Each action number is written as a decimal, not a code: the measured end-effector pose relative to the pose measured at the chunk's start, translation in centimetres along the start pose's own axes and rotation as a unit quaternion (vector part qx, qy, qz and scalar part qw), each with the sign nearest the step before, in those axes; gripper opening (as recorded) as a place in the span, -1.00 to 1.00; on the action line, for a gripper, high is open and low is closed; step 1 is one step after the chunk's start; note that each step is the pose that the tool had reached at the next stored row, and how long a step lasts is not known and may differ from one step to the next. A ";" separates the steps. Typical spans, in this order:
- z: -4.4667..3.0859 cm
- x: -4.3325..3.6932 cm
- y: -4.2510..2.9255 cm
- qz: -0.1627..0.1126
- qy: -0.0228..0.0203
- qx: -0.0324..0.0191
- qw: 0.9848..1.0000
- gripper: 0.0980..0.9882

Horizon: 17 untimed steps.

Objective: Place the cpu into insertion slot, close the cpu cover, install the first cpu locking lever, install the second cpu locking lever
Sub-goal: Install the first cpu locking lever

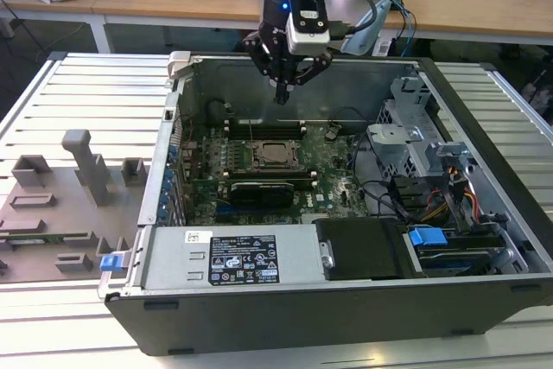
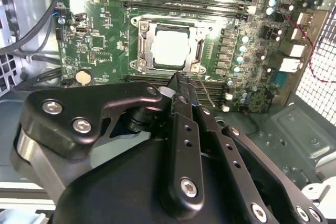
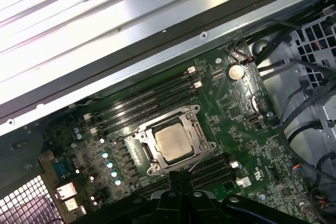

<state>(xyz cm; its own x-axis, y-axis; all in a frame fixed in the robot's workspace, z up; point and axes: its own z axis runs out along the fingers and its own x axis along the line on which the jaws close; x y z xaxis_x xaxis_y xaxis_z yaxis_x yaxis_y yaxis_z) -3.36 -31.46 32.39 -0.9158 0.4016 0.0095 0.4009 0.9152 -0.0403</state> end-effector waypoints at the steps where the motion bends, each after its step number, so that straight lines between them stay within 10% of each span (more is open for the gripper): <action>1: 0.00 0.00 0.00 -0.005 0.000 0.000 1.000 -0.98; 17: -0.01 0.00 0.00 -0.082 -0.003 0.000 0.997 -0.98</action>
<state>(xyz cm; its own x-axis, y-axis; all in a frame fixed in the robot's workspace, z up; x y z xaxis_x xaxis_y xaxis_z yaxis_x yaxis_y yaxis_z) -3.36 -31.46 32.39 -0.9690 0.2469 0.0103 0.2464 0.9684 -0.0379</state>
